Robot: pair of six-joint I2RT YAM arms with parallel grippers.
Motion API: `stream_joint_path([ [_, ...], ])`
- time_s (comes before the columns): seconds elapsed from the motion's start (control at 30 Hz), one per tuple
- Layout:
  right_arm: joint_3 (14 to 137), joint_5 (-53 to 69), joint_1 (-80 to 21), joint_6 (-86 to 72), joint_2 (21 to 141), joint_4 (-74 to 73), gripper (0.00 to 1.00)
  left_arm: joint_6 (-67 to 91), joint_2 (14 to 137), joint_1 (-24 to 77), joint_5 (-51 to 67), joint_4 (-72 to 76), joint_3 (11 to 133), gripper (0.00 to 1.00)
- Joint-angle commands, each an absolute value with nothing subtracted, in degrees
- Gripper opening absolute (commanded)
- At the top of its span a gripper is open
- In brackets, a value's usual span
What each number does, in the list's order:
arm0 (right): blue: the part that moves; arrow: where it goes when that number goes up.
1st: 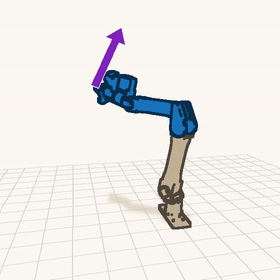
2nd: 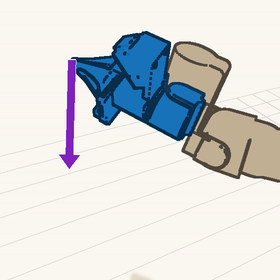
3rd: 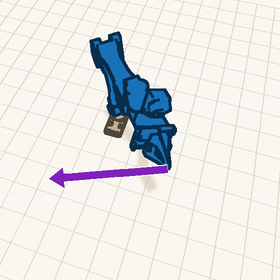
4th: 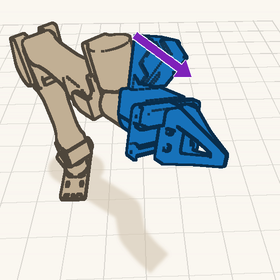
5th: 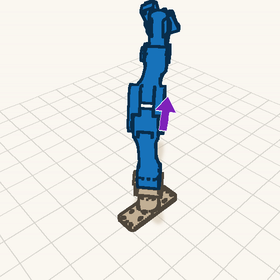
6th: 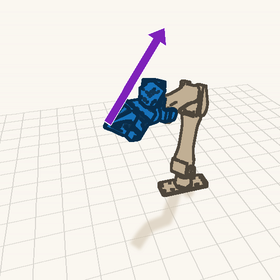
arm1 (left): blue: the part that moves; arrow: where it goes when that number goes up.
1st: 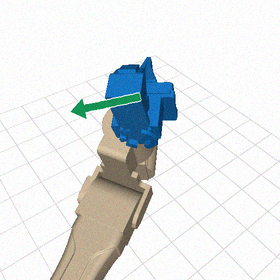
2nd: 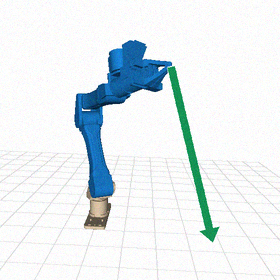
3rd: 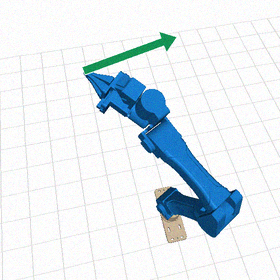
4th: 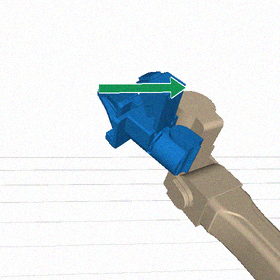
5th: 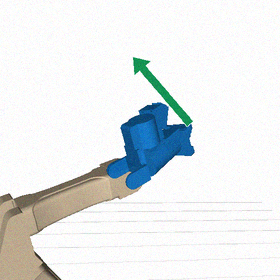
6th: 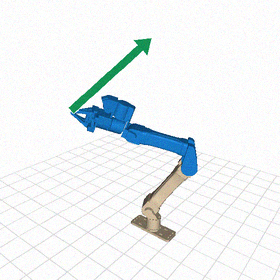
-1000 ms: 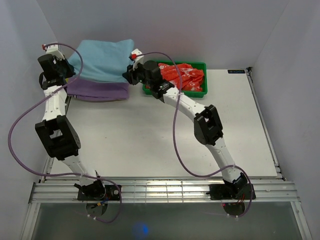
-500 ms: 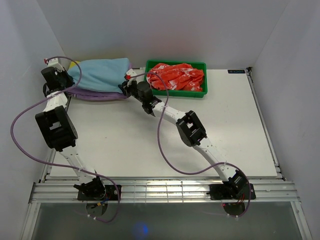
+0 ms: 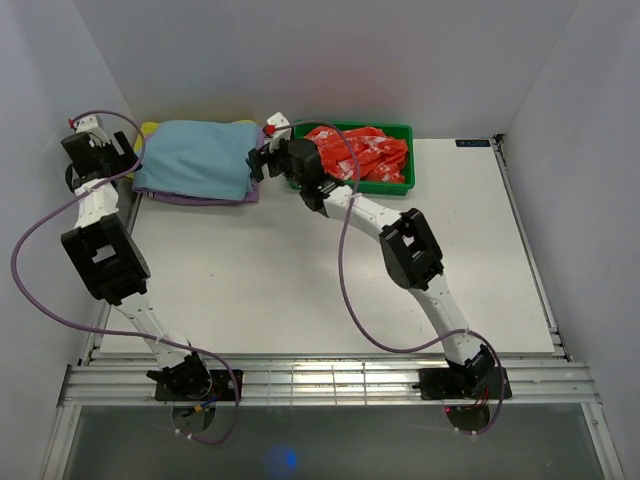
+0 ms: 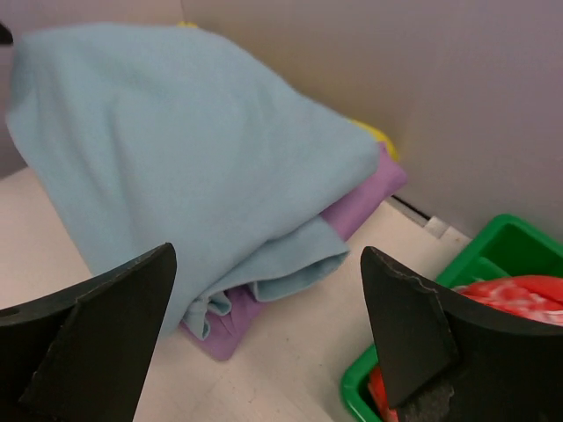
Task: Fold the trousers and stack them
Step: Neatly place the folded trousers to the corner
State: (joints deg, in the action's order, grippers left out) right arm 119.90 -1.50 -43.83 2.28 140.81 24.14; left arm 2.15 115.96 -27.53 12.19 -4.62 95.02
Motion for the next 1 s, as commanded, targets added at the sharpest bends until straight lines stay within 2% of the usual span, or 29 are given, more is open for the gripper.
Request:
stream_joint_path([
  [0.0,119.44,-2.9,-41.49,1.76,128.61,16.22,0.9,-1.65,107.06,-28.04,16.68,-17.8,95.89,0.98],
  [0.2,117.78,3.41,-37.28,2.02,115.97,-4.8,0.9,-6.67,99.5,-28.12,28.11,-35.84,94.74,0.98],
  [0.4,97.67,8.96,-28.94,5.45,94.18,-16.42,0.9,-15.88,92.12,-28.04,38.56,-49.19,92.83,0.98],
  [0.7,76.59,14.76,-7.33,9.58,68.59,-35.57,0.9,-25.22,78.41,-26.81,44.91,-56.5,80.52,0.98],
  [0.97,56.7,20.56,2.81,7.47,52.84,-39.02,0.9,-27.69,72.16,-24.52,43.96,-58.98,68.74,0.98],
])
